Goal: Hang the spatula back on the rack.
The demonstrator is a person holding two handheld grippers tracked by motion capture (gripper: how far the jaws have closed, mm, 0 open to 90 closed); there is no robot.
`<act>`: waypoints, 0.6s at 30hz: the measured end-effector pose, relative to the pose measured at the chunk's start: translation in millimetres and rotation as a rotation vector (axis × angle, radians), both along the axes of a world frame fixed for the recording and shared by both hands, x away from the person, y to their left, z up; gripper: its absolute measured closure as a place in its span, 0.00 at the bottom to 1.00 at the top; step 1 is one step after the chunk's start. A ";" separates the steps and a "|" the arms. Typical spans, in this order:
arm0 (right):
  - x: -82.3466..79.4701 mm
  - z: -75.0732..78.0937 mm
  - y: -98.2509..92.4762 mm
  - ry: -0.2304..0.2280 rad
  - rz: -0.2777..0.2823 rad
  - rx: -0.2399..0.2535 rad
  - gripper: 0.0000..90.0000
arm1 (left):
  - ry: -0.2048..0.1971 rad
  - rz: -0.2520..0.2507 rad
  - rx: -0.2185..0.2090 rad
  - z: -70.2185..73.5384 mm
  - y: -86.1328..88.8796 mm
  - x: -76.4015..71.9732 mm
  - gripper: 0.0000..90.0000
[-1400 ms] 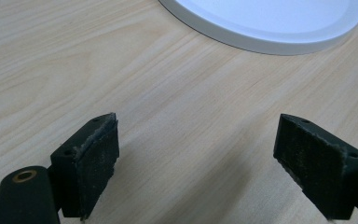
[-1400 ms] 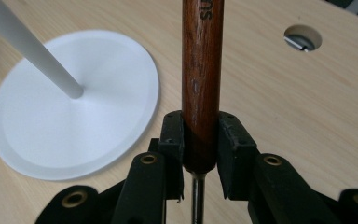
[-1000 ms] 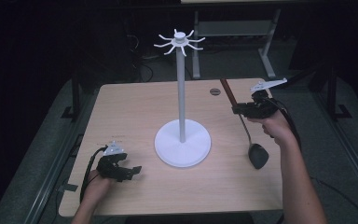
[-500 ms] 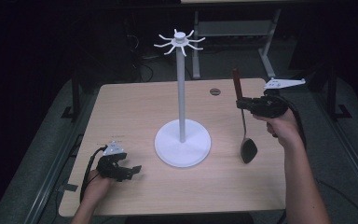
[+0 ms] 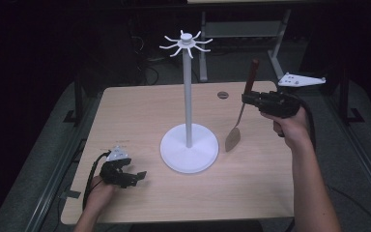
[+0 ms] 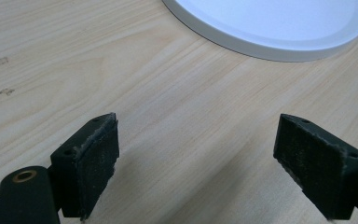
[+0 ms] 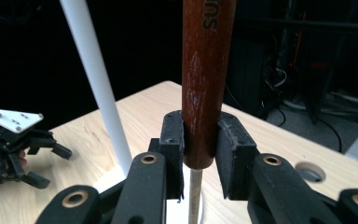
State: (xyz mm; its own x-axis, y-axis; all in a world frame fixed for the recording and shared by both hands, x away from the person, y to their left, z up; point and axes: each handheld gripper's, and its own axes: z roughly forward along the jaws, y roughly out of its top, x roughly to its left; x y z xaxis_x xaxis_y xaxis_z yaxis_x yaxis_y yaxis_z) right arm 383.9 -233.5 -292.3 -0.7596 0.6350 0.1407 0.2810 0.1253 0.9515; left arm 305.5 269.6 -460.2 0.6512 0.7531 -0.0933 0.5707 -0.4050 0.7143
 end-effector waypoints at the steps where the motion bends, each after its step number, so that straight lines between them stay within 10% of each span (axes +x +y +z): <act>1: 0.0 0.0 0.0 0.000 0.000 0.000 0.81 | 0.000 0.000 0.000 0.0 0.0 0.0 0.15; 18: -17.8 46.9 33.7 -0.112 0.115 -0.006 0.81 | -0.003 -0.007 0.005 0.5 0.5 -0.1 0.15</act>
State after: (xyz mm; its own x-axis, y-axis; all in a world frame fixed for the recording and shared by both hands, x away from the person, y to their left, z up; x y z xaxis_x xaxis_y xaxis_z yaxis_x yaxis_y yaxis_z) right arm 366.1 -199.9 -245.4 -0.8381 0.5434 0.0480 0.1571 0.1562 0.9751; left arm 305.4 270.1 -459.7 0.6565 0.7492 -0.0875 0.5661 -0.4127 0.7136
